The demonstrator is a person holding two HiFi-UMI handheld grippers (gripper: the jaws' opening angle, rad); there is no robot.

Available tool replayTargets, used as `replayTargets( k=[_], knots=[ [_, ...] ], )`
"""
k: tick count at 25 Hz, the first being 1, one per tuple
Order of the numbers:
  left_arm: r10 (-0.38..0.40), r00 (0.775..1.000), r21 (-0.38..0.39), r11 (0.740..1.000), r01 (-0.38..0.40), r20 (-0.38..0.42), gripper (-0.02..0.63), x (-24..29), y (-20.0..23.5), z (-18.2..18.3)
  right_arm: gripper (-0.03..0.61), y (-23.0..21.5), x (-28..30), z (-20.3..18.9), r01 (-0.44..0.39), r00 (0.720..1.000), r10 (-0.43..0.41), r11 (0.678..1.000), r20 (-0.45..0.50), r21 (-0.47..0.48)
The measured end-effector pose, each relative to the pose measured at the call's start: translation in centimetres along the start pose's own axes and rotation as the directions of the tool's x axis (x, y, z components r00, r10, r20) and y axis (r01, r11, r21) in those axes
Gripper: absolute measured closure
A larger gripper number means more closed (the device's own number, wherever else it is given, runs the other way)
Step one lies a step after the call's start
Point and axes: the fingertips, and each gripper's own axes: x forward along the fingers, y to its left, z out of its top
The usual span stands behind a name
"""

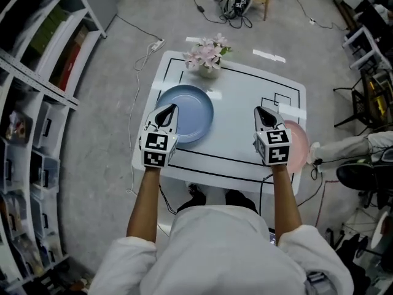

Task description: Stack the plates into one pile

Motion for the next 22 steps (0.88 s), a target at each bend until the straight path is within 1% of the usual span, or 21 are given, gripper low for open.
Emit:
replayTargets(
  k=[2, 5, 9, 11, 13, 16, 19, 22],
  knots=[
    [-0.071, 0.997, 0.033, 0.997, 0.070, 0.021, 0.594, 0.6, -4.0, 2.0, 0.565, -2.8, -3.0, -0.9, 0.036, 0.999, -0.038, 0.999, 0.029, 0.040],
    [-0.177, 0.983, 0.067, 0.982, 0.174, 0.045, 0.592, 2.1, -10.2, 4.4, 0.565, -7.4, -6.7, -2.8, 0.096, 0.992, -0.102, 0.992, 0.075, 0.078],
    [-0.288, 0.955, 0.071, 0.956, 0.283, 0.073, 0.592, 4.9, -18.6, 6.6, 0.565, -13.4, -11.4, -5.8, 0.152, 0.979, -0.167, 0.980, 0.119, 0.125],
    [-0.344, 0.937, 0.080, 0.938, 0.339, 0.066, 0.592, 6.2, -22.7, 7.6, 0.565, -15.9, -14.2, -7.1, 0.185, 0.971, -0.203, 0.972, 0.123, 0.146],
    [-0.391, 0.919, 0.095, 0.918, 0.386, 0.044, 0.592, 7.2, -26.6, 8.3, 0.565, -18.2, -16.5, -8.7, 0.213, 0.967, -0.232, 0.963, 0.105, 0.164],
    [-0.428, 0.904, 0.094, 0.900, 0.425, 0.006, 0.592, 8.7, -31.4, 8.1, 0.563, -21.1, -18.4, -11.7, 0.228, 0.967, -0.245, 0.955, 0.071, 0.191],
    [-0.450, 0.892, 0.045, 0.891, 0.452, -0.034, 0.591, 10.4, -34.7, 6.8, 0.560, -23.1, -19.1, -14.8, 0.229, 0.969, -0.244, 0.947, 0.042, 0.223],
    [-0.456, 0.886, -0.002, 0.889, 0.457, -0.082, 0.579, 11.6, -37.1, 4.7, 0.528, -24.3, -19.0, -18.0, 0.213, 0.976, -0.220, 0.945, 0.000, 0.248]
  ],
)
